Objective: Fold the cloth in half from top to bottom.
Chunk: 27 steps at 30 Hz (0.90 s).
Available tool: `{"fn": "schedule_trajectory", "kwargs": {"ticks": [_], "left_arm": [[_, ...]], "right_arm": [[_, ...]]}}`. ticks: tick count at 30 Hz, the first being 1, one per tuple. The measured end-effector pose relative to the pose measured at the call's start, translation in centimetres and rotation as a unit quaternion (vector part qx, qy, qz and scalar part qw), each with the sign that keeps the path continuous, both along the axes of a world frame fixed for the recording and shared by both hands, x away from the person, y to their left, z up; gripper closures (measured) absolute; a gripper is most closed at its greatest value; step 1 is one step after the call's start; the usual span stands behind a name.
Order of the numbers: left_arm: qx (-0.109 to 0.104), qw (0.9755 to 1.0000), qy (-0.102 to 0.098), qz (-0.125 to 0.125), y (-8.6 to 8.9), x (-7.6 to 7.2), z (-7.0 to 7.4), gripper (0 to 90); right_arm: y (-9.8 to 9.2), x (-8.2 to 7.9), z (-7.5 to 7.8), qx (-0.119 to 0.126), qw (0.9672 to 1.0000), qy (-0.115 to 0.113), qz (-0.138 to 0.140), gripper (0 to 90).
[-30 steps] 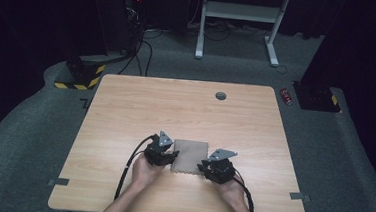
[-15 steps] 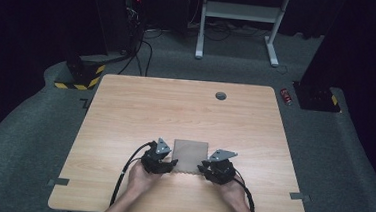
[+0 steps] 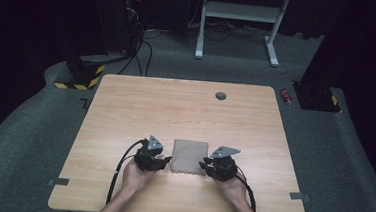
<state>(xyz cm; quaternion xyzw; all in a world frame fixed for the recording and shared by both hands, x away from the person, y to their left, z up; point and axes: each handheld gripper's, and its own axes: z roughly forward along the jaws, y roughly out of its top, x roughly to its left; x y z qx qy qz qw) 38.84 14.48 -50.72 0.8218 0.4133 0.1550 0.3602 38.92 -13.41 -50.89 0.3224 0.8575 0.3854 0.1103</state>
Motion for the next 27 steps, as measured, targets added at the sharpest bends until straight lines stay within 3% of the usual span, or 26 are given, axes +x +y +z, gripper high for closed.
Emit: {"fn": "schedule_trajectory", "kwargs": {"ticks": [1, 2, 3, 4, 5, 6, 7, 12, 13, 16, 18, 20, 21, 22, 25, 27], "left_arm": [[-0.006, 0.9999, -0.005, 0.007, -0.3, 0.9, 0.3, 50.0], [-0.006, 0.9999, -0.005, 0.007, -0.3, 0.9, 0.3, 49.7], [-0.019, 0.9996, -0.005, 0.02, -0.6, 2.1, 0.3, 49.7], [-0.019, 0.9996, -0.005, 0.02, -0.6, 2.1, 0.3, 49.3], [-0.028, 0.9992, -0.001, 0.029, -0.8, 3.3, 0.2, 48.9], [-0.028, 0.9992, -0.001, 0.029, -0.8, 3.3, 0.2, 48.6], [-0.03, 0.9989, 0.004, 0.036, -1.2, 4.4, 0.1, 48.1], [-0.024, 0.9987, 0.012, 0.043, -2.0, 5.8, -0.3, 46.3], [-0.012, 0.999, 0.01, 0.041, -2.5, 6.2, -0.3, 46.3], [-0.007, 0.999, 0.002, 0.044, -2.8, 6.4, -0.5, 47.3], [0.015, 0.9988, 0.004, 0.047, -3.0, 6.6, -0.9, 48.8], [0.013, 0.999, 0.003, 0.043, -3.0, 6.6, -0.9, 50.2], [0.025, 0.999, -0.002, 0.038, -3.1, 6.5, -0.8, 52.9], [0.025, 0.999, -0.002, 0.038, -3.1, 6.5, -0.8, 55.2], [0.039, 0.999, -0.014, 0.018, -3.4, 6.2, -0.7, 61.9], [0.035, 0.9994, -0.005, 0.002, -3.5, 6.3, -0.6, 73.3]], "right_arm": [[-0.1, 1.0, 0.4, 0.012, 0.9998, 0.0, -0.017, 70.7], [-0.1, 1.0, 0.4, 0.012, 0.9998, 0.0, -0.017, 70.7], [-0.2, 2.0, 0.6, 0.02, 0.9989, -0.001, -0.042, 70.2], [-0.2, 2.0, 0.6, 0.02, 0.9989, -0.001, -0.042, 70.2], [-0.3, 3.1, 0.6, 0.022, 0.9977, -0.002, -0.063, 69.5], [-0.3, 3.1, 0.6, 0.022, 0.9977, -0.002, -0.063, 69.5], [-0.4, 4.0, 0.5, 0.025, 0.9964, 0.0, -0.081, 68.0], [-0.4, 5.5, 0.1, 0.034, 0.9936, 0.018, -0.106, 64.0], [-0.4, 6.0, -0.1, 0.036, 0.9926, 0.023, -0.114, 63.3], [-0.4, 6.4, -0.2, 0.033, 0.9923, 0.025, -0.117, 63.2], [0.1, 7.0, -0.5, 0.024, 0.9927, 0.028, -0.115, 63.2], [0.3, 7.0, -0.5, 0.02, 0.9928, 0.028, -0.115, 63.7], [0.7, 7.1, -0.9, 0.003, 0.9935, 0.026, -0.111, 66.4], [0.7, 7.1, -0.9, 0.003, 0.9935, 0.026, -0.111, 66.4], [0.8, 7.0, -0.9, -0.009, 0.9941, 0.019, -0.106, 74.9], [0.8, 7.0, -0.8, -0.01, 0.9955, 0.019, -0.092, 85.1]]}}
